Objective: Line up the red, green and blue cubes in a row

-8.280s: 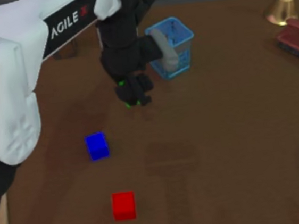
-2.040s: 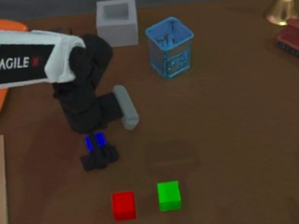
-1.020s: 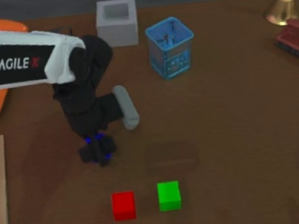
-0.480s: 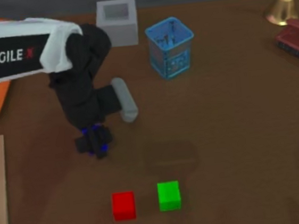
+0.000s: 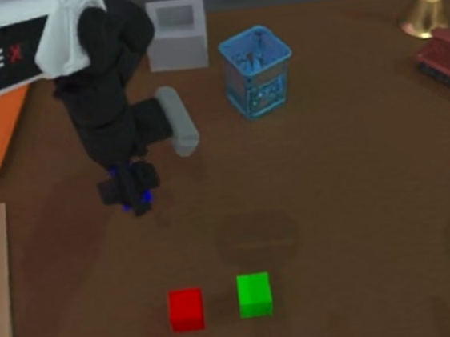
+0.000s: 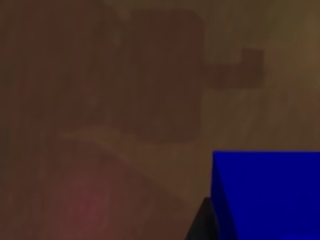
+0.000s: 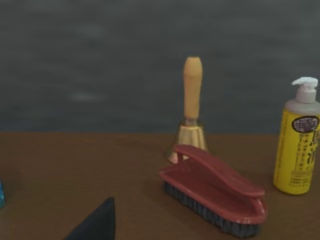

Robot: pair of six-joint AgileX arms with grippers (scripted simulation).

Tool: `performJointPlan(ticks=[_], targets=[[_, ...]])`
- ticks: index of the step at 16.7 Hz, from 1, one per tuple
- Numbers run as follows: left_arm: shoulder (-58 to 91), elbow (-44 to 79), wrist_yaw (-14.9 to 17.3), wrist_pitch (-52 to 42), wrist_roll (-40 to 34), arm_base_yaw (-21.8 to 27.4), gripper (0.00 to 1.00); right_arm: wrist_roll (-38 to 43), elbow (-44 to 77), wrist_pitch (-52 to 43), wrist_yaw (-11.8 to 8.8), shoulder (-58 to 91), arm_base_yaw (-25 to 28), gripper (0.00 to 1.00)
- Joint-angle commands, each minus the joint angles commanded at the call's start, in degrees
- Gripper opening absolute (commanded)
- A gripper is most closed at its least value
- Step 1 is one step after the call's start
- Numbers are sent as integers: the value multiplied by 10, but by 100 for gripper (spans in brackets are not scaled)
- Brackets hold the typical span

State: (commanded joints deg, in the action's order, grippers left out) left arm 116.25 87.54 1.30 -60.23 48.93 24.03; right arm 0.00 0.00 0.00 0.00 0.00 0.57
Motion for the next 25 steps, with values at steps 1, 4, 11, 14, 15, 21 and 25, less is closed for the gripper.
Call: performJointPlan(ticks=[1,4,11,14,15,21,25], targets=[[2,-1,0,2,1,3,0,0,0,0,0,0,0,100],[13,14,0,-8,-9,25,0,0,0,0,0,0,0,100],[74,132,-2,-68,-110,245,0,0,0,0,0,0,0,100],[90,176,-4,-86,-152,321,0,0,0,0,0,0,0,100],[92,185,-5,-89,-161,334,0,0,0,0,0,0,0,100],[92,187,-4,-88,-166,341,0,0,0,0,0,0,0,100],[113,143,-2,-27,-165,343,0,0,0,0,0,0,0,100]])
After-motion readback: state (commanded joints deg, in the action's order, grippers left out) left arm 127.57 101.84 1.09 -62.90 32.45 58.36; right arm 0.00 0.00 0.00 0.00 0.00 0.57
